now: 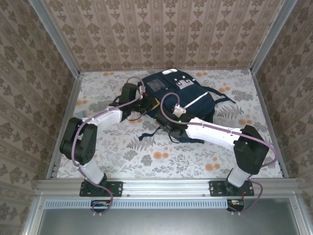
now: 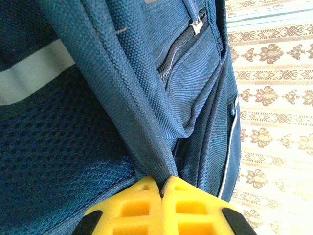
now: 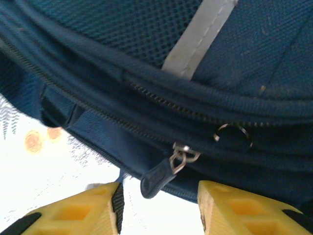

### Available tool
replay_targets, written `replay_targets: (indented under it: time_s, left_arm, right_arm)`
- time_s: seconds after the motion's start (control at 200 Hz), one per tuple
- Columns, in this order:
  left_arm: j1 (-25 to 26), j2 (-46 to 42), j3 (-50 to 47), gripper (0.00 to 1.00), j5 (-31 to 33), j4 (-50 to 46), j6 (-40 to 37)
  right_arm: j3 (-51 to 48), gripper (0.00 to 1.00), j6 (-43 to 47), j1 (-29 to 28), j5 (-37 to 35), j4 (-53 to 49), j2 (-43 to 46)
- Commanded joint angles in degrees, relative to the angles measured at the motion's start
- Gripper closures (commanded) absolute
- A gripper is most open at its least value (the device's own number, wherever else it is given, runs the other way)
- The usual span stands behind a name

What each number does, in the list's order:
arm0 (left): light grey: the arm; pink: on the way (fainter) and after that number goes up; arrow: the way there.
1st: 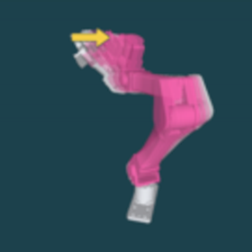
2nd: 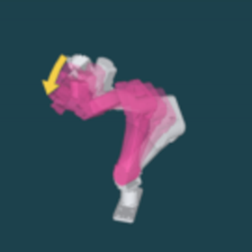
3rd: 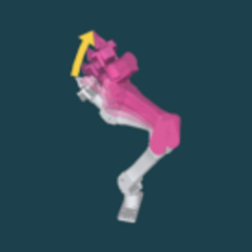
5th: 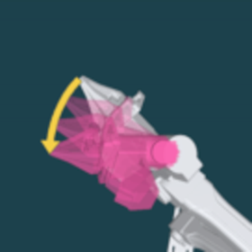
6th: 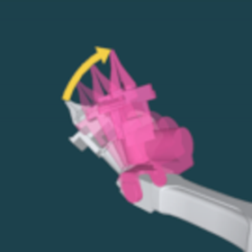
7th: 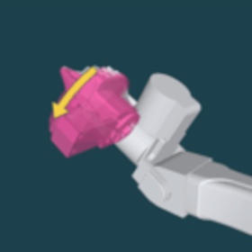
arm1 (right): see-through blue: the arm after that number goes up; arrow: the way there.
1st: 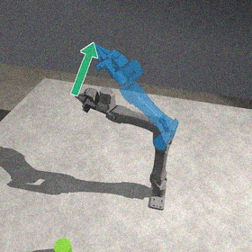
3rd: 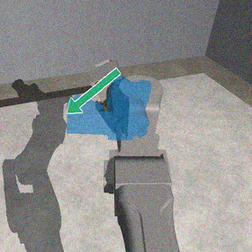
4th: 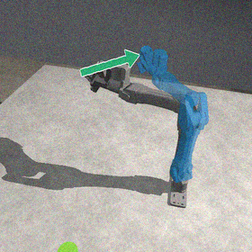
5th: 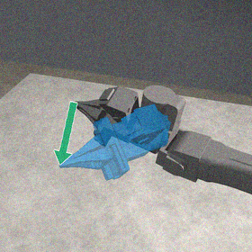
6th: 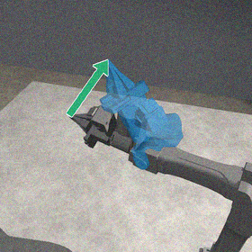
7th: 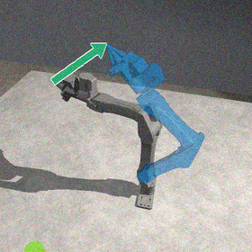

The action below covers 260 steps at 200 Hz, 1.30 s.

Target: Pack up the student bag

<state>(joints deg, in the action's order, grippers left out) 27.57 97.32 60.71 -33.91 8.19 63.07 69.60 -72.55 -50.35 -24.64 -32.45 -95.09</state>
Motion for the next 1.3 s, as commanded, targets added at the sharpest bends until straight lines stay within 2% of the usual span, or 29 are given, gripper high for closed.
replay_targets:
  time_s: [0.0,0.17,0.35,0.675,1.04,1.175,1.295]
  left_arm:
    - [0.6,-2.9,0.2,1.00,-2.6,2.0,0.2]
    - [0.6,-2.8,0.3,1.00,-2.6,1.8,0.2]
    - [0.6,-2.8,0.1,1.00,-2.3,1.6,0.2]
    - [-0.1,-2.9,0.3,1.00,-1.0,0.0,-2.3]
    - [-4.7,-1.4,-1.0,1.00,0.1,1.8,-4.5]
    - [-5.5,0.1,-0.5,1.00,0.2,1.6,-5.3]
    - [-6.4,1.0,0.4,1.00,0.2,0.9,-6.3]
  right_arm:
    - [1.6,0.60,0.3,1.0,-1.1,-1.6,-2.3]
    - [4.4,0.63,1.2,1.3,-1.7,-2.1,-5.5]
    - [5.5,0.72,1.9,1.2,-2.0,-1.9,-6.6]
    - [1.8,1.00,5.1,1.2,-2.1,-4.3,-2.8]
    - [-12.1,1.00,13.8,1.2,1.5,-5.5,9.9]
    - [-13.9,1.00,14.6,1.7,-0.7,-7.8,12.7]
    - [-13.6,1.00,17.2,2.5,1.2,-5.9,12.9]
